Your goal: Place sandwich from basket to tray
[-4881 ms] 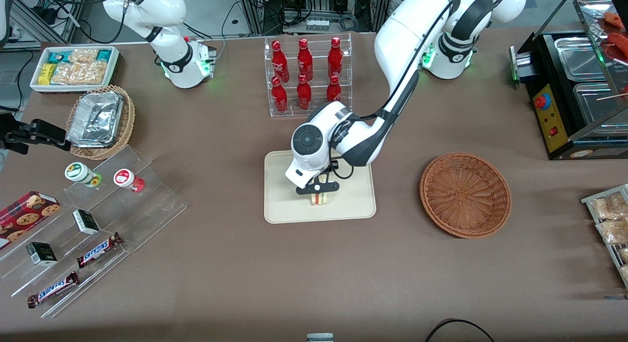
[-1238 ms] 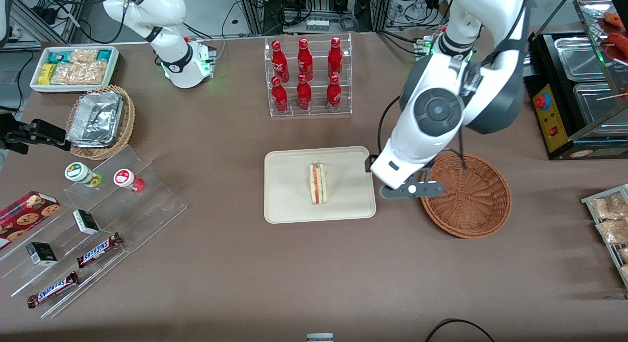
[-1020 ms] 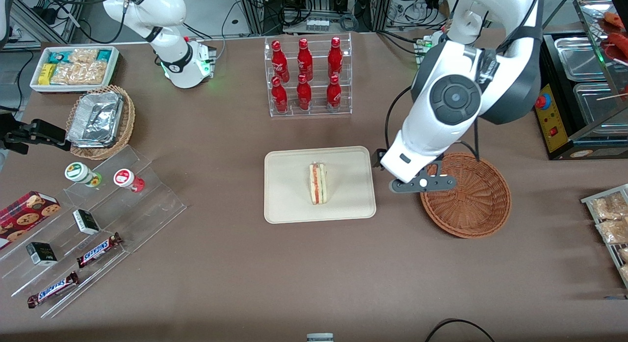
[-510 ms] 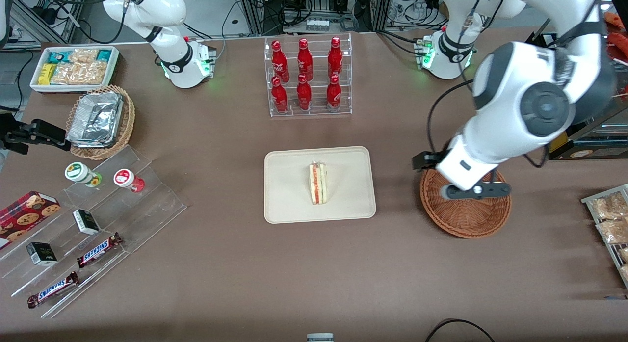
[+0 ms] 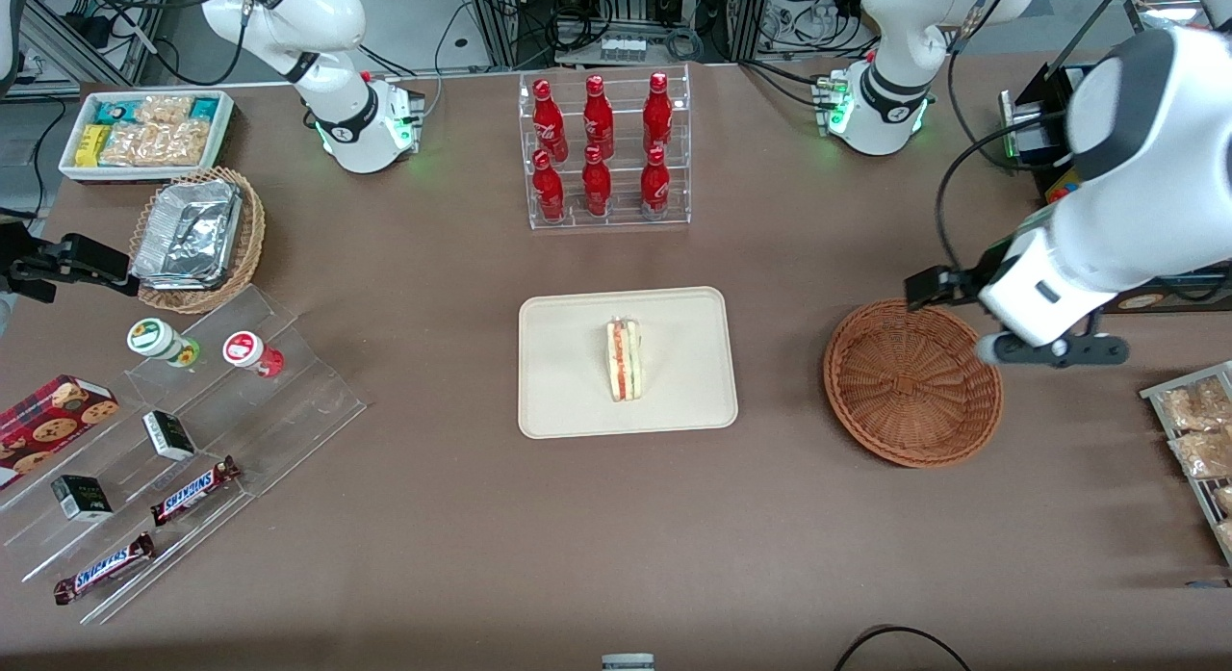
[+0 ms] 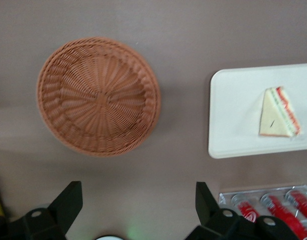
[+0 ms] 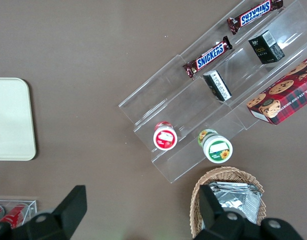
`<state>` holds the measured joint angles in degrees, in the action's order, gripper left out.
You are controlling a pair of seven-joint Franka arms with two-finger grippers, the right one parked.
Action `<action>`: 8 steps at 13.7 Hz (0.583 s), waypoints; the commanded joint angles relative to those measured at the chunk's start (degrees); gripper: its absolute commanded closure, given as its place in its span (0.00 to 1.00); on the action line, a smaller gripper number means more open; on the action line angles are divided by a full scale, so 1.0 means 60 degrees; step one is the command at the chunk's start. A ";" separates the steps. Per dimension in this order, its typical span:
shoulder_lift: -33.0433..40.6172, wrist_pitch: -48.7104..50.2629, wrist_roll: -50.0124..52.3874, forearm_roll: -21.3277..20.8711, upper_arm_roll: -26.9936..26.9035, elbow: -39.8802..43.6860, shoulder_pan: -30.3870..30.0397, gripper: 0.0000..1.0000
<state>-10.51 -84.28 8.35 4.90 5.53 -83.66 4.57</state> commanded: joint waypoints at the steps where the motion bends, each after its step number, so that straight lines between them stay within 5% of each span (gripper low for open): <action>1: 0.0930 0.0436 -0.0628 -0.0303 0.0353 -0.0778 -0.0614 0.00; 8: 0.1488 0.1243 -0.0850 -0.1181 0.0368 -0.0896 -0.0996 0.00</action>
<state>-3.24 -77.23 3.94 -0.21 6.51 -87.47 -0.35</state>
